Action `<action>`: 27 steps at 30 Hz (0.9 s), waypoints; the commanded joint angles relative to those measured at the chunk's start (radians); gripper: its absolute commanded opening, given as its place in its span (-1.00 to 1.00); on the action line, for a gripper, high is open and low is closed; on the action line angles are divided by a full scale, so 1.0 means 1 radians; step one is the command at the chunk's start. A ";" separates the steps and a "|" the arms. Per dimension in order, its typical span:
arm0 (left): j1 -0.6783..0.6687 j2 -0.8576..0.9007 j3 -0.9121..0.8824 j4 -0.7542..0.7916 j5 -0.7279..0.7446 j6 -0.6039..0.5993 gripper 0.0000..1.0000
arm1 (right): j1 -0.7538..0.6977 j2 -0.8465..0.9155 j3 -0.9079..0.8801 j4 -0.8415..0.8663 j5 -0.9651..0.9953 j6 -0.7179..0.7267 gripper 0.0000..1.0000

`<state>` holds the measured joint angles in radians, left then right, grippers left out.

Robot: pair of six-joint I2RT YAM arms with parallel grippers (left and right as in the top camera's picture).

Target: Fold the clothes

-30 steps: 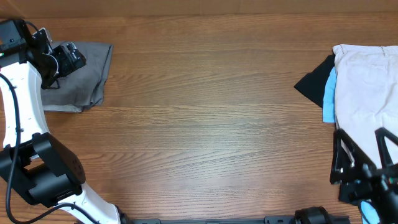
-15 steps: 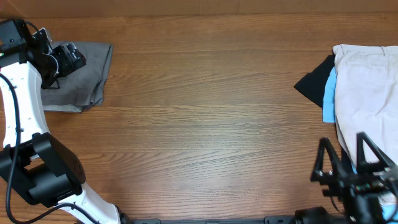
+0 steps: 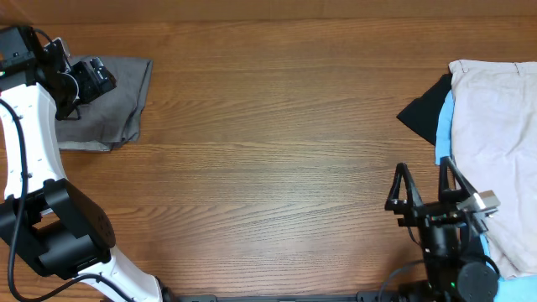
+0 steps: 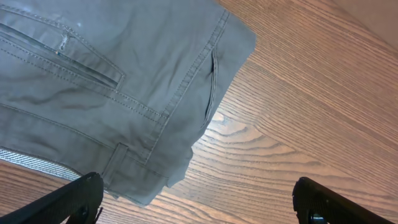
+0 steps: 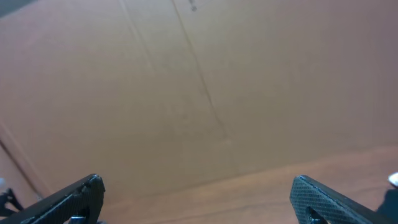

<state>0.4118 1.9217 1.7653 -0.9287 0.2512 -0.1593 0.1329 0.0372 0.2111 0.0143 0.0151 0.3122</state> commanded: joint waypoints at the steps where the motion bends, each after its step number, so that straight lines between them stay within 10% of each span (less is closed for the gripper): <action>1: -0.001 0.001 0.012 -0.002 0.008 -0.010 1.00 | -0.013 -0.016 -0.059 0.057 0.002 0.004 1.00; 27: -0.001 0.000 0.012 -0.002 0.008 -0.010 0.99 | -0.018 -0.034 -0.204 -0.018 -0.016 -0.002 1.00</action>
<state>0.4118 1.9217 1.7653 -0.9287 0.2512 -0.1593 0.1188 0.0147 0.0185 0.0109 0.0040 0.3138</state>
